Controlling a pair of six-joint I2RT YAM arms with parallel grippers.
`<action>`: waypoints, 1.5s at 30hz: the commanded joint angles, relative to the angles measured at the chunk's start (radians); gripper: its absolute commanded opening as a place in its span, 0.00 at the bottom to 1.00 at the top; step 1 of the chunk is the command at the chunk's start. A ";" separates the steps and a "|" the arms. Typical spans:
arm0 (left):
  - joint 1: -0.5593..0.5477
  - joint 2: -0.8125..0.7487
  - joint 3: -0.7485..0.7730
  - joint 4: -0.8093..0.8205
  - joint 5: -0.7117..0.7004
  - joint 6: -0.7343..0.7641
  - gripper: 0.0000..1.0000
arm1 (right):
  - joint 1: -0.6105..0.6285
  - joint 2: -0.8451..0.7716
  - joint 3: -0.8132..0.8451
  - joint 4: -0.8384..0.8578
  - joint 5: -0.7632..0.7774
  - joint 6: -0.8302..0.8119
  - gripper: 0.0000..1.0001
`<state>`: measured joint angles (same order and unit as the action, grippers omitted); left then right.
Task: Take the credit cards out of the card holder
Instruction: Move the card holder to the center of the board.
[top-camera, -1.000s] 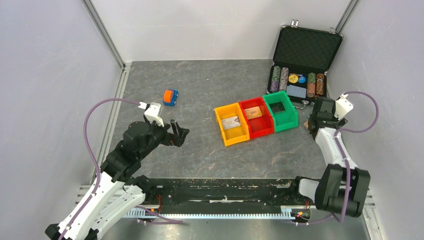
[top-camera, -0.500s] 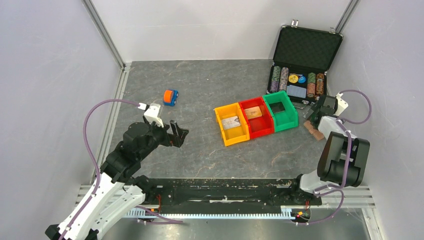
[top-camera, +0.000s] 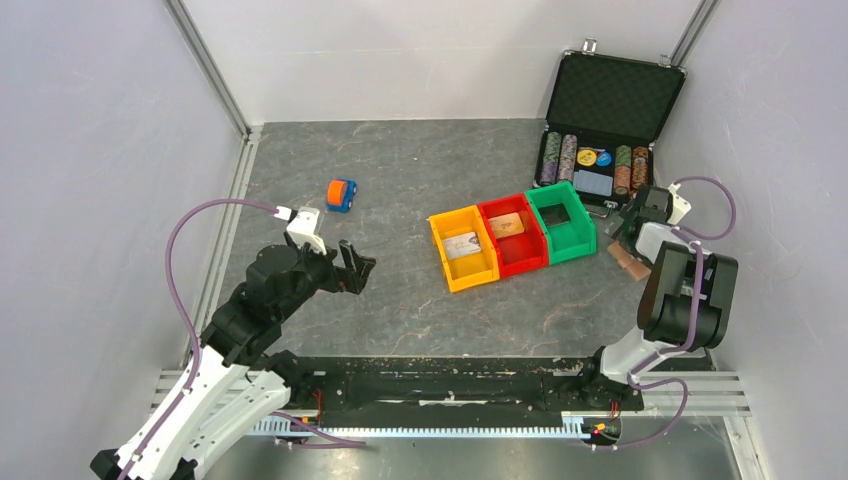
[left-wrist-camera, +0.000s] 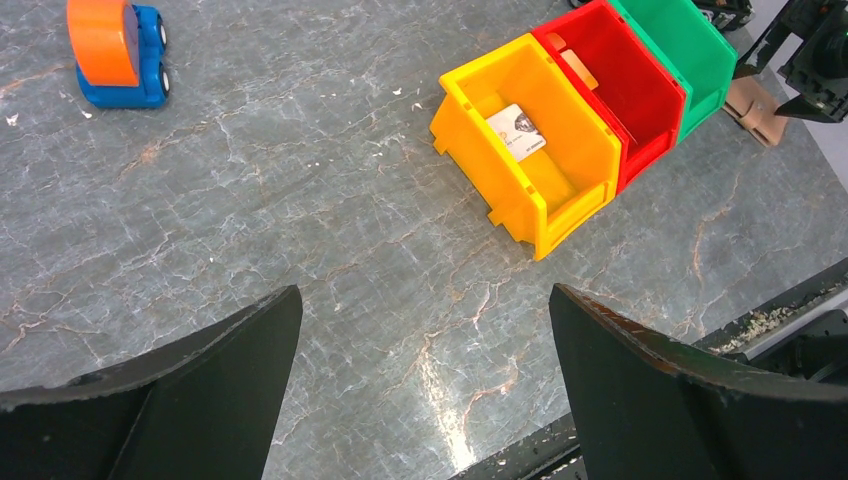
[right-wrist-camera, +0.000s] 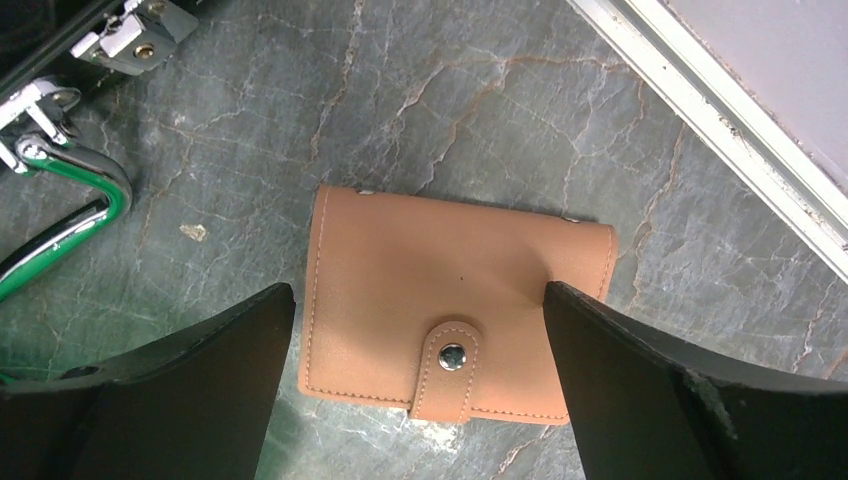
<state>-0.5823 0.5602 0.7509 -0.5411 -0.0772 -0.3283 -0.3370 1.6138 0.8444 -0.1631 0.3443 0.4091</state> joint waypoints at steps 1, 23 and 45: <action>-0.002 -0.005 0.000 0.018 -0.015 0.044 1.00 | -0.005 0.041 0.067 -0.040 0.024 0.010 0.98; -0.004 -0.053 0.003 0.021 0.023 0.031 1.00 | -0.010 -0.228 -0.234 -0.191 -0.126 0.131 0.83; -0.006 -0.098 -0.001 0.027 0.027 0.025 1.00 | 0.524 -0.419 -0.367 -0.279 -0.195 0.326 0.75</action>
<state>-0.5850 0.4751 0.7502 -0.5415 -0.0505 -0.3286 0.0883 1.1843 0.5159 -0.2810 0.2886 0.6086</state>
